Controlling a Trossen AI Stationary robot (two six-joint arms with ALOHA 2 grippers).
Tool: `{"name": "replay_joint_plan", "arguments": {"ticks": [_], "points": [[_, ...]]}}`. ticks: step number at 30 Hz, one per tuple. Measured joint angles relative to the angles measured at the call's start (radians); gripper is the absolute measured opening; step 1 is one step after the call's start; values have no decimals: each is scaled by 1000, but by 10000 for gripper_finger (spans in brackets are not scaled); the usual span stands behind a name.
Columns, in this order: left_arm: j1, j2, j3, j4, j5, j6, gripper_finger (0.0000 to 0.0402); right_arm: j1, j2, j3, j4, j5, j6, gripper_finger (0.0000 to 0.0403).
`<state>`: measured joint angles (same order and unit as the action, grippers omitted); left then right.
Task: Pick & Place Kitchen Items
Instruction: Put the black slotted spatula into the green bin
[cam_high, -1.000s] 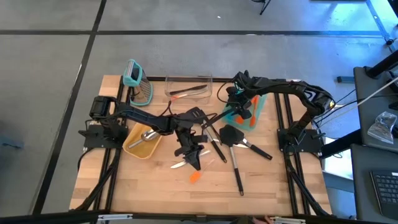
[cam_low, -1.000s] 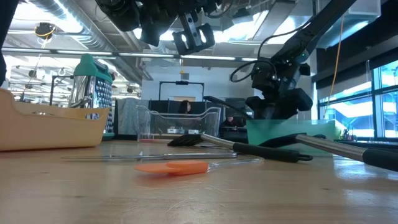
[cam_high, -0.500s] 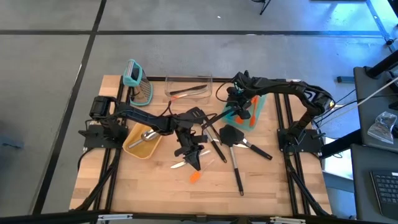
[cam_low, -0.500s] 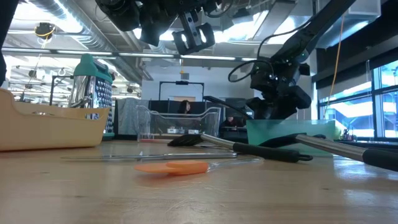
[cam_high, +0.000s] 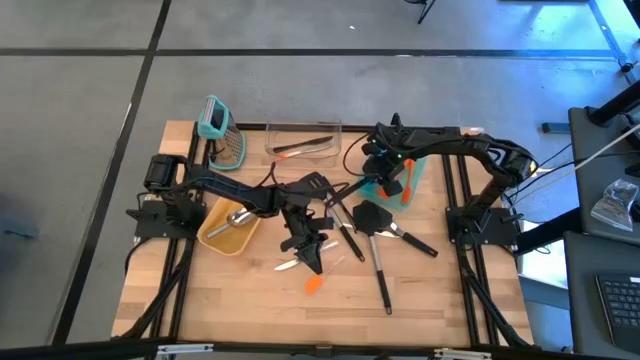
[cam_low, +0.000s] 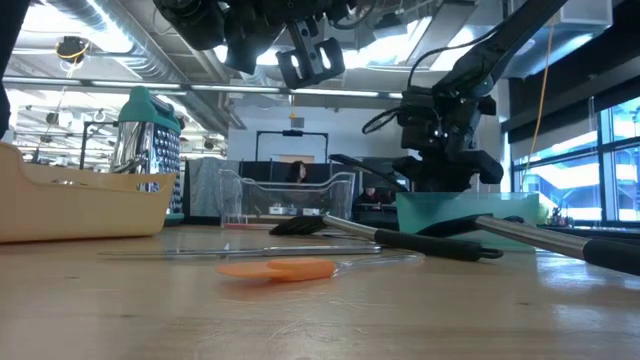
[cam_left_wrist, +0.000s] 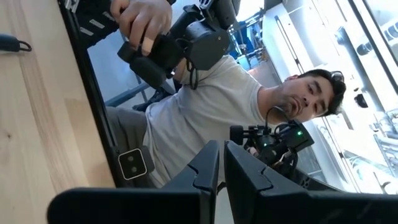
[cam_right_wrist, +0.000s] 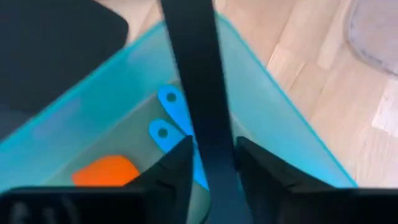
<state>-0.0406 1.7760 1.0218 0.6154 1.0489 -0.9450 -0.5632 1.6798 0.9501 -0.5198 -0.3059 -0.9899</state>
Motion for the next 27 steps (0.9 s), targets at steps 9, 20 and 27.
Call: {"name": "replay_joint_plan", "arguments": {"ticks": [9, 20, 27], "points": [[0, 0, -1, -71, 0, 45, 19, 0, 0, 1, -76, 32, -96, 62], [0, 0, -1, -75, 0, 50, 19, -18, 0, 1, -79, 41, -201, 73], [0, 0, -1, -74, 0, 51, 19, -68, 0, 1, -82, 57, -236, 75]]}}
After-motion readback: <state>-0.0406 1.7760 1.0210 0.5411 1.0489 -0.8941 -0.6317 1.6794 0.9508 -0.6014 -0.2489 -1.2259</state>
